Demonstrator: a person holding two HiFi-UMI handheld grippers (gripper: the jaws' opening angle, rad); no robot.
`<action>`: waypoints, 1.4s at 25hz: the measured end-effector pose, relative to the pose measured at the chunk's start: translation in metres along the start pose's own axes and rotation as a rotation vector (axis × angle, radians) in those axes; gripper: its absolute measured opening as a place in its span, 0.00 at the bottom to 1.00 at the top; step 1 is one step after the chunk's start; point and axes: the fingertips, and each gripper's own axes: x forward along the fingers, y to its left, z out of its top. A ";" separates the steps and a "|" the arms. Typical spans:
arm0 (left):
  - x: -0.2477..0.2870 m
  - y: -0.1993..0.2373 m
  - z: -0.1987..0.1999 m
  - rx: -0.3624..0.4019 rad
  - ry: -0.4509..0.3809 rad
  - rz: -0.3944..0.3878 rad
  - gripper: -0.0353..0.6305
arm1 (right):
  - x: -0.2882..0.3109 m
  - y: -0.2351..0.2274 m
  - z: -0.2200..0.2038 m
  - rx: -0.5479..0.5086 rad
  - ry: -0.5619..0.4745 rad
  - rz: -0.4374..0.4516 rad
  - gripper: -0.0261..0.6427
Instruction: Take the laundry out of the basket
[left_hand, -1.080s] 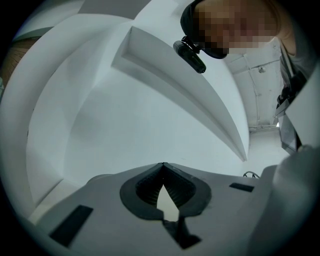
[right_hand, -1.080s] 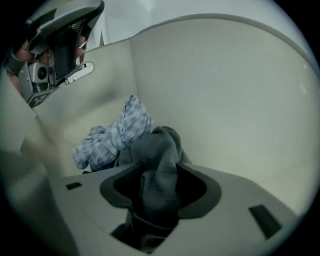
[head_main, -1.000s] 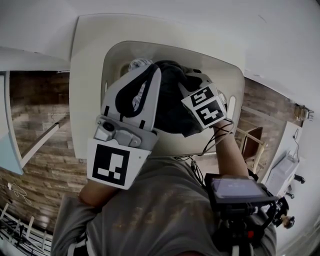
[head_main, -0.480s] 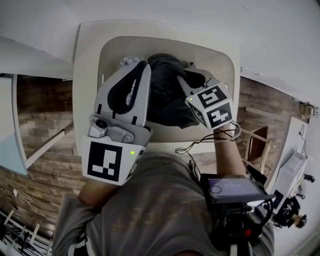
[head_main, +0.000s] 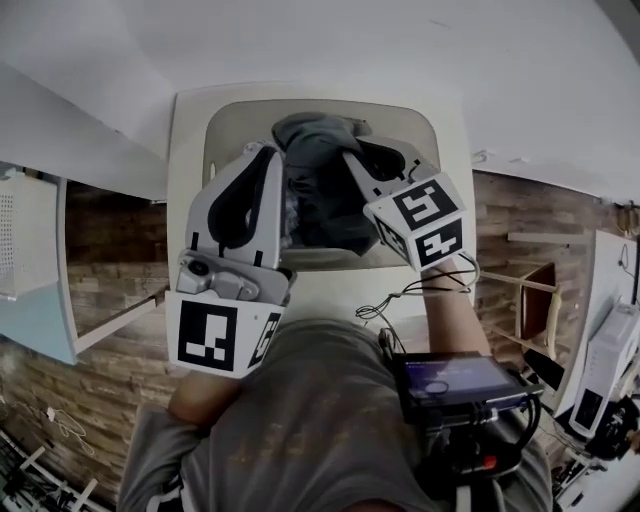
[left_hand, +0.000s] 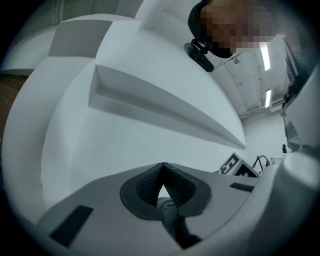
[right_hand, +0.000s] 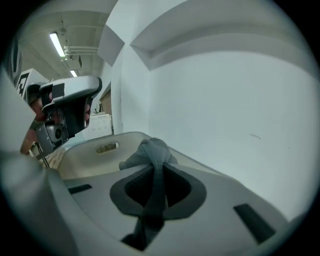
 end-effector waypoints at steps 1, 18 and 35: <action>-0.003 -0.002 0.003 0.007 -0.005 0.000 0.06 | -0.003 0.000 0.010 -0.002 -0.028 -0.001 0.10; -0.019 -0.025 0.038 0.077 -0.060 0.022 0.06 | -0.075 -0.032 0.166 -0.012 -0.363 0.012 0.10; -0.048 -0.049 0.042 0.076 -0.101 -0.032 0.06 | -0.193 -0.063 0.248 -0.074 -0.549 -0.166 0.10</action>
